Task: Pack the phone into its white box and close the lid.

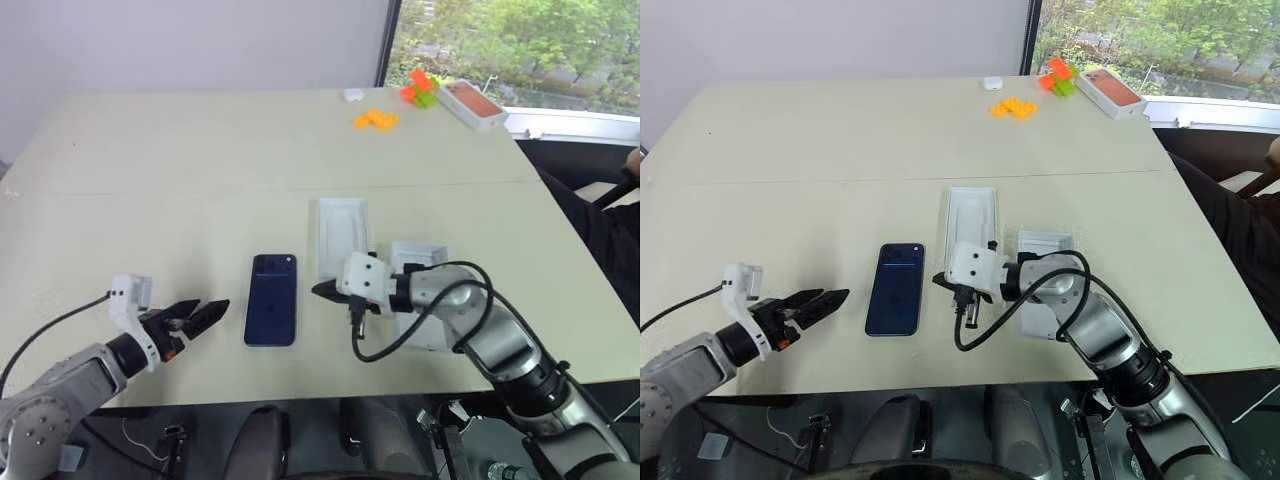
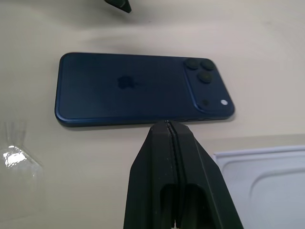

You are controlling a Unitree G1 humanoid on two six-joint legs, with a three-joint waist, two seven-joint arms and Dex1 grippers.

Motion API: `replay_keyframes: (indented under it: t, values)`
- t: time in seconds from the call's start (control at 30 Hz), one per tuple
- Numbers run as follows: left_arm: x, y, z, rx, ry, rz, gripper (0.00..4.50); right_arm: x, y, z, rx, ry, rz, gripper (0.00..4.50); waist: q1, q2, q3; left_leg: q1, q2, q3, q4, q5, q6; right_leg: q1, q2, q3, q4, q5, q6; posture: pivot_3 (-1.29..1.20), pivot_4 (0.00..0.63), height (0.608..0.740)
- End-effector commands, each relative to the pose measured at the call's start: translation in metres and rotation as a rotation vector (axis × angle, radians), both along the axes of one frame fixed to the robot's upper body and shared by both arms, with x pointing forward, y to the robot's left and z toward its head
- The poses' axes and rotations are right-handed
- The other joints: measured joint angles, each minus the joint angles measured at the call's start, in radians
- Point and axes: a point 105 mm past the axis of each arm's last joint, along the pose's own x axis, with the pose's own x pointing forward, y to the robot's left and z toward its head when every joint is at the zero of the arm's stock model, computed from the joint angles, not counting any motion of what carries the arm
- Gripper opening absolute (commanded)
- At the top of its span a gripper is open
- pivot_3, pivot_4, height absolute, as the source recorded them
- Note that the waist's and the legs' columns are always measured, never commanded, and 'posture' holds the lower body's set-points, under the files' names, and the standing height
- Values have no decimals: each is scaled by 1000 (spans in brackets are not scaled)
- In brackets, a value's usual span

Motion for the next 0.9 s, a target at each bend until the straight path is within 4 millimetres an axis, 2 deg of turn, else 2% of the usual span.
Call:
replay_keyframes:
  t: [0.03, 0.17, 0.33, 0.6, 0.9]
  values:
    - [-1, -18, 2, -47, 31, -55, 4444, 5, 9, 0, -31, -25, 27, 0, 0, 0, 0, 0, 0, 0, 0, 0, 0, 0, 0, 0, 0, 0, 0, 0, 150, 740]
    - [2, -23, -6, -82, 100, -29, 4444, 9, 14, -12, -90, -24, 35, 0, 2, 0, -1, 0, 0, -1, 0, 0, 0, 0, 1, 0, 1, 0, 0, 0, 150, 740]
    - [3, -42, -11, -139, 153, -42, 4444, 21, 22, -25, -134, -27, -11, 0, 4, 0, -1, 1, -2, -1, 0, 0, -1, 1, -1, 0, 1, 0, 0, 0, 150, 740]
    - [-1, -61, -12, -176, 204, -76, 4444, 18, 39, -26, -121, -25, 36, 0, 5, 0, -1, 1, -5, -2, 0, 1, -2, 2, -5, 1, 1, 0, 0, 0, 150, 740]
    - [-8, -72, -14, -225, 272, -104, 4444, 17, 42, -26, -113, -47, 54, 0, 4, 0, -1, 1, -5, -2, 0, 1, -2, 2, -4, 0, 1, 0, 0, 0, 150, 740]
